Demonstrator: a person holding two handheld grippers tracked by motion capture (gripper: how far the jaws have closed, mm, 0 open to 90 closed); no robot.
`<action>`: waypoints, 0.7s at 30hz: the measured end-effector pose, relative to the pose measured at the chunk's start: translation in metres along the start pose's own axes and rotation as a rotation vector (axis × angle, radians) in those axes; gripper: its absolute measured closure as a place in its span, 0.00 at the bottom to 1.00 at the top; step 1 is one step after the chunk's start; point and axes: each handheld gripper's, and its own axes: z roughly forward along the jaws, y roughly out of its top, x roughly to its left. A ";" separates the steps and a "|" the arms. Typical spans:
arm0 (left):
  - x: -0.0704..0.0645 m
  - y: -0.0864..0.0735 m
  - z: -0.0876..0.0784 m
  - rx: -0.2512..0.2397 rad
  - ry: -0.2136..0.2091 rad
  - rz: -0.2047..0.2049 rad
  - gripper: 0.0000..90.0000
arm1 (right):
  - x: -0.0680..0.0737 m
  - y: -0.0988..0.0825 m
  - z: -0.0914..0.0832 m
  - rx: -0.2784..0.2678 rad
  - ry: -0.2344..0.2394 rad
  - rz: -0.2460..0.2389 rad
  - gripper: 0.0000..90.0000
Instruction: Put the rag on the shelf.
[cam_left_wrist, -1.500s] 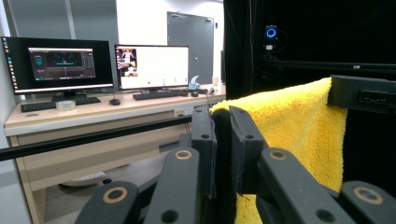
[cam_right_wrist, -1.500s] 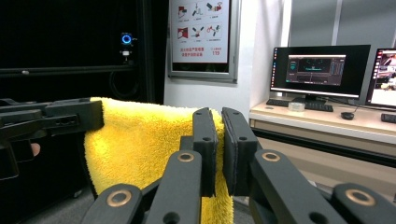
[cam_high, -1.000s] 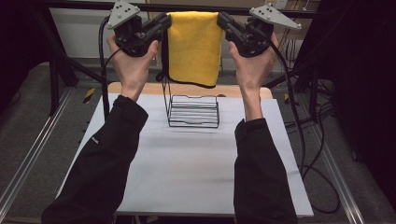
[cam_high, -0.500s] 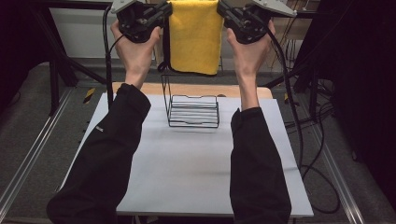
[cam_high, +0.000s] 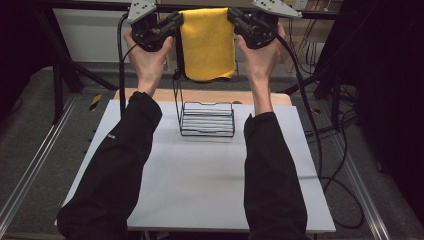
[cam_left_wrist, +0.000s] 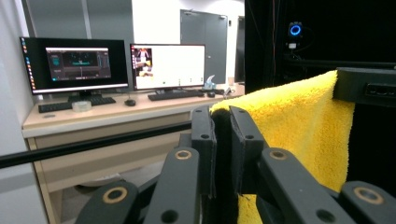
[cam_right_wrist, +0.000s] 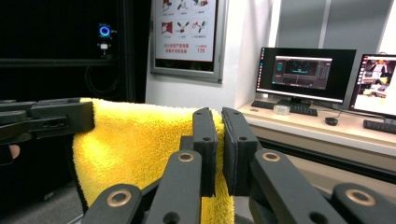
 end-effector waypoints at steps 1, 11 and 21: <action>0.000 -0.003 0.000 0.005 -0.002 -0.001 0.90 | 0.000 -0.002 0.000 0.004 0.002 -0.002 0.94; -0.003 -0.030 -0.010 0.074 -0.039 0.017 0.90 | 0.004 -0.034 -0.014 0.081 0.031 0.005 0.94; -0.007 -0.042 -0.024 0.094 -0.075 0.035 0.90 | 0.008 -0.047 -0.024 0.110 0.050 -0.001 0.94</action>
